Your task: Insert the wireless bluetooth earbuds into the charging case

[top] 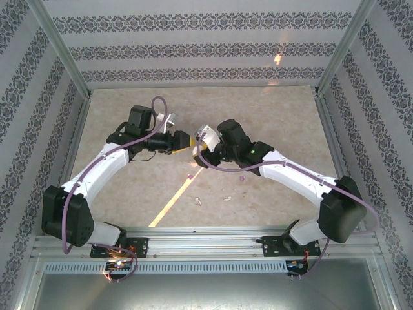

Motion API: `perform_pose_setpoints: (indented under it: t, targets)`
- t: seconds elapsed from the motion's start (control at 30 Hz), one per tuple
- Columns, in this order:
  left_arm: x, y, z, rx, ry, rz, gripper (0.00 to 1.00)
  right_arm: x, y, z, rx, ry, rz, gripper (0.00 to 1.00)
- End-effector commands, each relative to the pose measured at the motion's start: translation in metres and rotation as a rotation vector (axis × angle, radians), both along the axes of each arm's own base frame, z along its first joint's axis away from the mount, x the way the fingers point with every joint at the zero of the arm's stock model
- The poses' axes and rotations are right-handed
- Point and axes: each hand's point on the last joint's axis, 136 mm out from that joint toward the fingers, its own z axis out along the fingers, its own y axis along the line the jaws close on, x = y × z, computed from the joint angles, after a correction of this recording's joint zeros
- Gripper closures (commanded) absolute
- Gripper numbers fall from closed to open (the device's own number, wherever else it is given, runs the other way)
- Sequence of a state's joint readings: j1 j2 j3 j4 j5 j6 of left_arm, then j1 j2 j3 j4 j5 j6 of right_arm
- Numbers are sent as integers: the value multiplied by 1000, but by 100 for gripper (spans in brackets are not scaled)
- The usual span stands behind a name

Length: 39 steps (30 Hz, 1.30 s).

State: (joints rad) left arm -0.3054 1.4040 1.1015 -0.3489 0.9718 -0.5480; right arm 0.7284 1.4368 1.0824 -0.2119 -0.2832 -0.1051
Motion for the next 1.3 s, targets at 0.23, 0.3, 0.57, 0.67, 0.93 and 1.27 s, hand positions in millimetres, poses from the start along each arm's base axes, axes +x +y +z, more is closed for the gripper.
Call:
perform_pose_setpoints:
  t: [0.23, 0.3, 0.57, 0.67, 0.93, 1.27]
  targets:
    - [-6, -23, -5, 17, 42, -64, 38, -3, -1, 29, 81, -62, 22, 64]
    - [-6, -26, -3, 3, 38, -68, 42, -4, 0, 31, 88, -61, 23, 64]
    - [-3, -30, 3, -36, 42, -73, 79, 3, -2, 31, 104, -52, 1, 64]
    - [-1, -32, 6, -48, 35, -69, 86, 4, -3, 33, 121, -43, -3, 61]
    - [20, -29, 27, -180, -51, 8, 93, 3, -26, 67, 243, -16, -89, 39]
    - [33, -19, 79, -297, -263, 68, 94, 15, -86, 117, 664, 301, -336, 43]
